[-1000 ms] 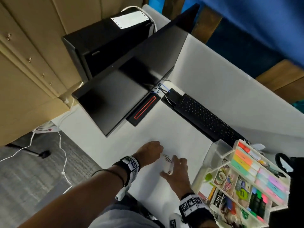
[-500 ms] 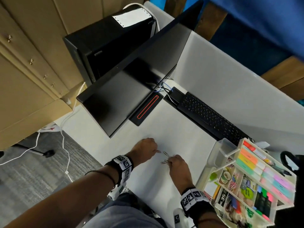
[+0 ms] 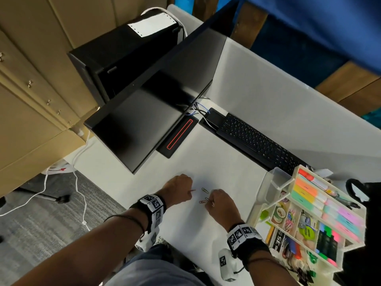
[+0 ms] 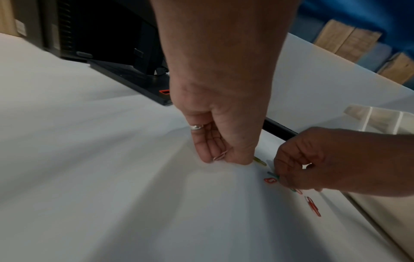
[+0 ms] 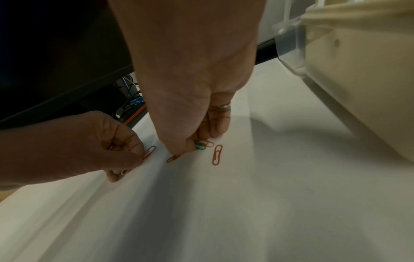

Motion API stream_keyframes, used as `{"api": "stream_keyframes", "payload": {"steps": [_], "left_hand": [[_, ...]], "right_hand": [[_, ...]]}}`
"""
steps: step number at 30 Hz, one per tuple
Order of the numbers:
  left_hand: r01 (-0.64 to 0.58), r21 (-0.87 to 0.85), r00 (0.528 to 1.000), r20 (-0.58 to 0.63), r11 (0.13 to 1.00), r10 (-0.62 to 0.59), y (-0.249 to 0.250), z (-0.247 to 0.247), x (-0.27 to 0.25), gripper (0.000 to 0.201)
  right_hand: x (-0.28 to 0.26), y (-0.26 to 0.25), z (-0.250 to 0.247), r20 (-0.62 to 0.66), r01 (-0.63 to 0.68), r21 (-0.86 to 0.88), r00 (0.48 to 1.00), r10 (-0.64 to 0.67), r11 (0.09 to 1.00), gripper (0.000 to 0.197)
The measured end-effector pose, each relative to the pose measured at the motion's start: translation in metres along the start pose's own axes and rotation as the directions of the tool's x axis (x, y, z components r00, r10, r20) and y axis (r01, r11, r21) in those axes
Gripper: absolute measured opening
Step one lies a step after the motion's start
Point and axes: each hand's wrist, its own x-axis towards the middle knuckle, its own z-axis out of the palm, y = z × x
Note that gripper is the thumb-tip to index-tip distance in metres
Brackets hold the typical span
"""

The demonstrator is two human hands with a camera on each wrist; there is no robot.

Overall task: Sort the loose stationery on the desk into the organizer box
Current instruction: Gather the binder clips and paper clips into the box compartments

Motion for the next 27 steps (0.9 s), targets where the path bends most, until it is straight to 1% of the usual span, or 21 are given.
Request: {"api": "stream_keyframes", "payload": {"steps": [1,3,5,7,8,10,12,15,17,18,20,21,22,23,24,27], "left_hand": [[0.02,-0.021,1.0,0.015,1.0,-0.02,-0.001,-0.002,-0.003,0.03],[0.053,-0.052,0.998,0.018,0.997,-0.053,-0.005,-0.004,-0.009,0.011],[0.085,-0.1,0.996,-0.008,0.991,-0.086,-0.009,-0.003,-0.015,0.028],[0.111,-0.133,0.993,-0.011,0.985,-0.114,-0.01,-0.004,-0.021,0.036],[0.13,-0.154,0.991,-0.002,0.98,-0.132,-0.01,-0.006,-0.024,0.035],[0.148,-0.186,0.989,0.015,0.971,-0.148,-0.006,-0.012,-0.03,0.026],[0.14,-0.228,0.99,0.01,0.964,-0.141,0.002,-0.02,-0.036,0.019],[0.162,-0.259,0.984,-0.024,0.952,-0.174,0.019,-0.031,-0.039,0.024],[0.188,-0.271,0.981,-0.003,0.944,-0.196,0.033,-0.039,-0.037,0.025],[0.187,-0.277,0.982,0.019,0.943,-0.189,0.041,-0.042,-0.035,0.024],[0.159,-0.268,0.987,0.037,0.95,-0.154,0.064,-0.047,-0.031,0.01],[0.139,-0.274,0.99,0.031,0.952,-0.135,0.077,-0.049,-0.029,0.007],[0.113,-0.291,0.994,0.026,0.95,-0.11,0.093,-0.049,-0.026,0.008],[0.088,-0.314,0.996,0.025,0.945,-0.085,0.109,-0.048,-0.023,0.008],[0.059,-0.337,0.998,0.026,0.94,-0.053,0.127,-0.046,-0.02,0.009],[-0.022,-0.379,0.999,0.019,0.925,0.031,0.182,-0.033,-0.01,0.006]], "right_hand": [[0.0,0.0,0.0,0.001,-0.007,0.012,1.0,0.007,1.0,0.011],[0.001,0.001,-0.002,0.001,-0.026,0.04,1.0,0.026,0.999,0.013],[0.0,0.002,-0.003,-0.007,-0.03,0.059,1.0,0.031,0.998,0.013],[-0.001,0.003,-0.003,-0.025,-0.009,0.076,1.0,0.011,0.997,0.014],[-0.003,0.002,-0.004,-0.028,-0.002,0.081,1.0,0.004,0.997,0.015],[-0.008,-0.001,-0.01,-0.054,0.008,0.1,0.999,-0.003,0.995,0.015],[-0.016,-0.005,-0.022,-0.1,0.0,0.176,0.995,0.018,0.984,0.015],[-0.039,-0.003,-0.055,-0.225,-0.008,0.313,0.971,0.083,0.95,0.019],[-0.063,0.011,-0.081,-0.314,-0.028,0.393,0.935,0.163,0.919,0.017],[-0.077,0.022,-0.093,-0.354,-0.046,0.437,0.909,0.219,0.898,0.016],[-0.103,0.054,-0.111,-0.413,-0.107,0.503,0.842,0.347,0.858,0.021],[-0.114,0.07,-0.118,-0.429,-0.145,0.518,0.808,0.403,0.843,0.024],[-0.124,0.086,-0.123,-0.434,-0.177,0.525,0.786,0.441,0.832,0.026],[-0.132,0.099,-0.127,-0.433,-0.194,0.529,0.776,0.459,0.826,0.026],[-0.138,0.11,-0.13,-0.42,-0.203,0.526,0.782,0.46,0.826,0.024],[-0.15,0.127,-0.136,-0.387,-0.194,0.469,0.832,0.398,0.862,0.012]]}}
